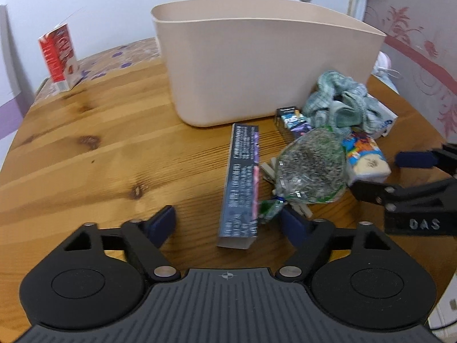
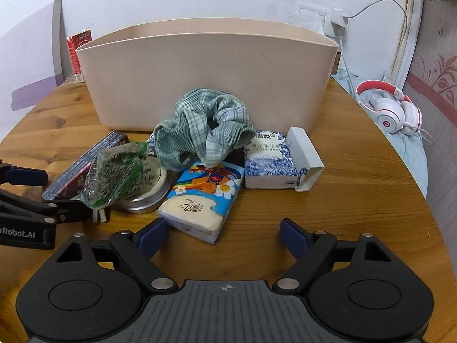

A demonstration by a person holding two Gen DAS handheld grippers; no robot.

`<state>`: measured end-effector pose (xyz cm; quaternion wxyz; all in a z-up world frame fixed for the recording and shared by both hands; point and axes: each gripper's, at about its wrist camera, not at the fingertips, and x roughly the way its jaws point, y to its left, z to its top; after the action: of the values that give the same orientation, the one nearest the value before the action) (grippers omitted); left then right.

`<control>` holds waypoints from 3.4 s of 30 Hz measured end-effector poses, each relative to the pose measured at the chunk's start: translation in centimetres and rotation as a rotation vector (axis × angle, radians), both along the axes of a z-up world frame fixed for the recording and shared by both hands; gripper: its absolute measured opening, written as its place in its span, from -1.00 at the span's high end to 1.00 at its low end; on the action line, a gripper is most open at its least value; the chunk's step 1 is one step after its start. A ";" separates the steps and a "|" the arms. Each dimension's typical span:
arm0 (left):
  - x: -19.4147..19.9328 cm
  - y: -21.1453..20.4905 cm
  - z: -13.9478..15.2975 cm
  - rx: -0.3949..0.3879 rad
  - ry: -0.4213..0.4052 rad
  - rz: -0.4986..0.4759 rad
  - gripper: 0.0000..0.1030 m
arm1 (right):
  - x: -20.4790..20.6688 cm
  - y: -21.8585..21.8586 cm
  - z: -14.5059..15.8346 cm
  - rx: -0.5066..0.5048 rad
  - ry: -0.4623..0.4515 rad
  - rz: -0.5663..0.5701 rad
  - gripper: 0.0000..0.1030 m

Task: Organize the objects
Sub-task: 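Grasp the dark box with the left gripper while the right grasps the tissue pack, then lift both held items over the bin and open both grippers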

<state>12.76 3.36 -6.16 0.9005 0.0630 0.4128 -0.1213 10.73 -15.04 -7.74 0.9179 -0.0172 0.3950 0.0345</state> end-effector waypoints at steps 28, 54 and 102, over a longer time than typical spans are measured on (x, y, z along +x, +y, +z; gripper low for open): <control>-2.4 1.3 0.8 -0.042 -0.023 -0.063 0.52 | -2.1 -1.3 0.5 0.094 -0.022 -0.047 0.96; -3.9 2.8 2.9 -0.103 -0.066 -0.020 0.53 | -1.1 0.5 1.7 0.069 -0.065 -0.036 0.16; 13.4 -4.5 8.4 -0.055 -0.141 -0.022 0.52 | 11.7 -3.1 11.2 0.086 -0.220 0.024 0.16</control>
<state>26.14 -1.11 2.21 0.9273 0.0512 0.3441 -0.1378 22.45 -18.14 3.51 0.9551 0.0137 0.2897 0.0602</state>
